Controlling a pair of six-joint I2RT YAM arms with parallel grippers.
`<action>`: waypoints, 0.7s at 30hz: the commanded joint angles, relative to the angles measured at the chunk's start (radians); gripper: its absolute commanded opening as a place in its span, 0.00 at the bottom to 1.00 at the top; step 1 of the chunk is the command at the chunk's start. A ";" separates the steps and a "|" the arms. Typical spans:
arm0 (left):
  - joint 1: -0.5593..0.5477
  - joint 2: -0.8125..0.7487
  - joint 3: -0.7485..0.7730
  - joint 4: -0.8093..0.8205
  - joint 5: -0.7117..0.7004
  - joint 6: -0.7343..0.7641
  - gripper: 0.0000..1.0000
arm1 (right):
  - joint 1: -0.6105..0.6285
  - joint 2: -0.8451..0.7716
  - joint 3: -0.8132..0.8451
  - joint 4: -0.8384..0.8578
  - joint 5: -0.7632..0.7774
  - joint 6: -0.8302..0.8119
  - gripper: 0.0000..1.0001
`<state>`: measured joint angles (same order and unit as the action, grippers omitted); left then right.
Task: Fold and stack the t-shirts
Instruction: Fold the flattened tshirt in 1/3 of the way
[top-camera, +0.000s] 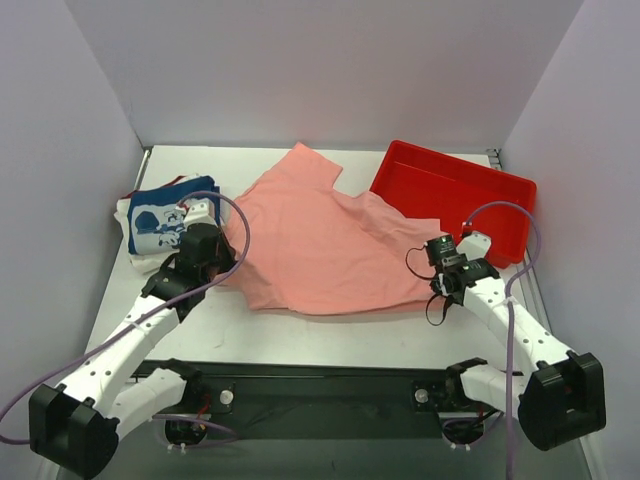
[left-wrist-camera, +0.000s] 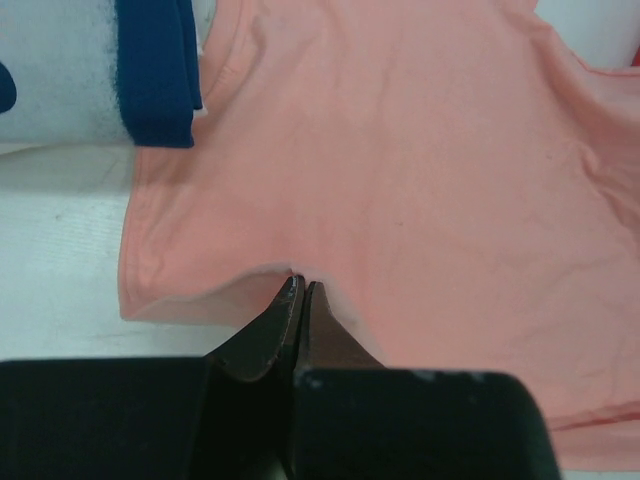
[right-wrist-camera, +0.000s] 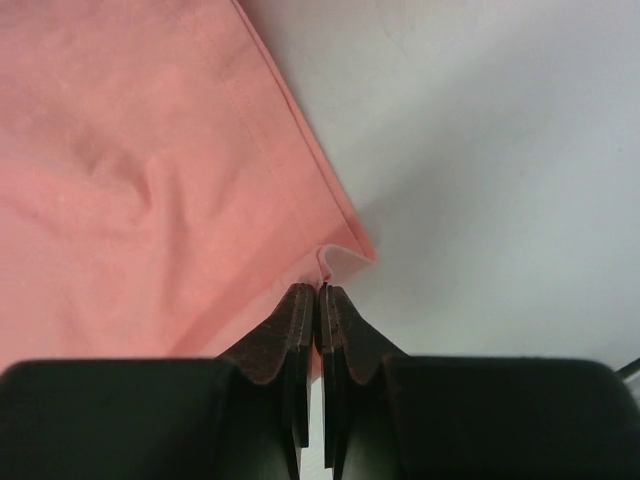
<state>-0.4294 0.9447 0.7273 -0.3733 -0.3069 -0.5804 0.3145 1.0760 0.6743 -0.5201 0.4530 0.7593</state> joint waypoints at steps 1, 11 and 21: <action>0.038 0.046 0.078 0.132 0.049 0.054 0.00 | -0.057 0.051 0.065 0.060 -0.040 -0.081 0.00; 0.103 0.207 0.161 0.201 0.088 0.080 0.00 | -0.132 0.228 0.176 0.089 -0.057 -0.130 0.00; 0.158 0.330 0.241 0.257 0.146 0.102 0.00 | -0.199 0.305 0.208 0.114 -0.077 -0.155 0.00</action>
<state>-0.2878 1.2465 0.9009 -0.2012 -0.1959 -0.5041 0.1257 1.3529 0.8406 -0.4034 0.3668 0.6231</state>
